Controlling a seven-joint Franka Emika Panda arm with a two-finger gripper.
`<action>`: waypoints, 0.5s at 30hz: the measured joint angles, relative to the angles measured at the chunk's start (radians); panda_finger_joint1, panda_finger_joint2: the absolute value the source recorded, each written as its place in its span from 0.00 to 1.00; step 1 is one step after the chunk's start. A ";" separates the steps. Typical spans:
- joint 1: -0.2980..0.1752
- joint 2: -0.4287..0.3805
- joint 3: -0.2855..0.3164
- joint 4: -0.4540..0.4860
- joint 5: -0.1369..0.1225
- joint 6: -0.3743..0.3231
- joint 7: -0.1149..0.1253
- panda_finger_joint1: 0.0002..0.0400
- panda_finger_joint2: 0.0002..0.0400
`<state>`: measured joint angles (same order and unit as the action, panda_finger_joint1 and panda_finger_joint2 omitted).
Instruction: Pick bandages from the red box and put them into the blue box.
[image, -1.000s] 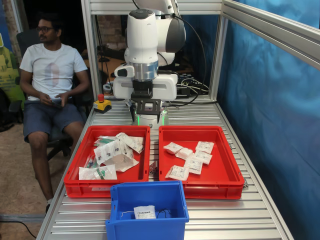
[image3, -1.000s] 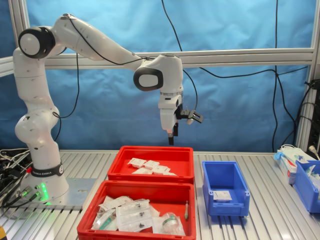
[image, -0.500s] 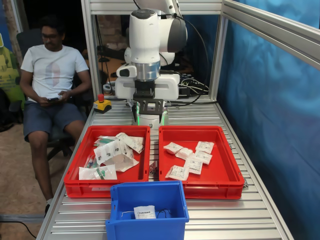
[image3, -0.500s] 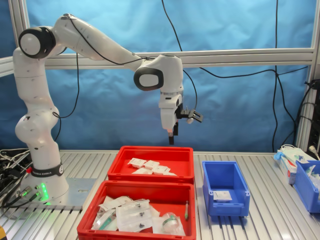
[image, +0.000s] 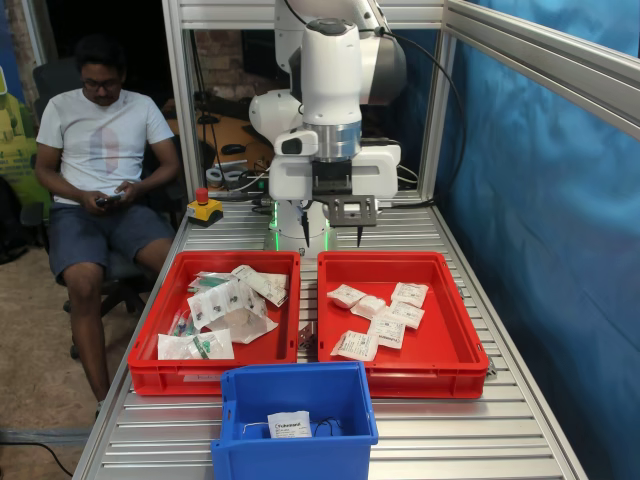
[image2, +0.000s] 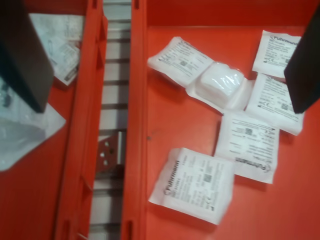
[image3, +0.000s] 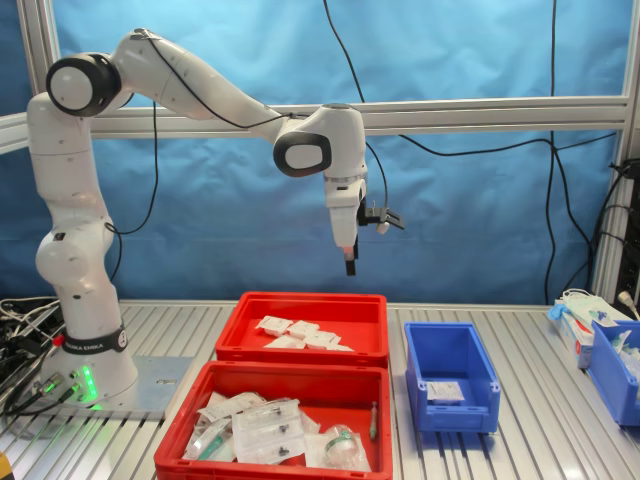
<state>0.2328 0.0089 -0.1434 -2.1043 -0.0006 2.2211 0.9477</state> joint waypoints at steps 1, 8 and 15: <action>0.015 0.004 0.001 0.000 0.000 0.013 0.000 1.00 1.00; 0.067 0.023 0.003 0.000 0.000 0.041 0.000 1.00 1.00; 0.131 0.058 0.006 -0.005 0.000 0.055 0.000 1.00 1.00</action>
<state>0.3638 0.0666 -0.1375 -2.1090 -0.0006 2.2756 0.9477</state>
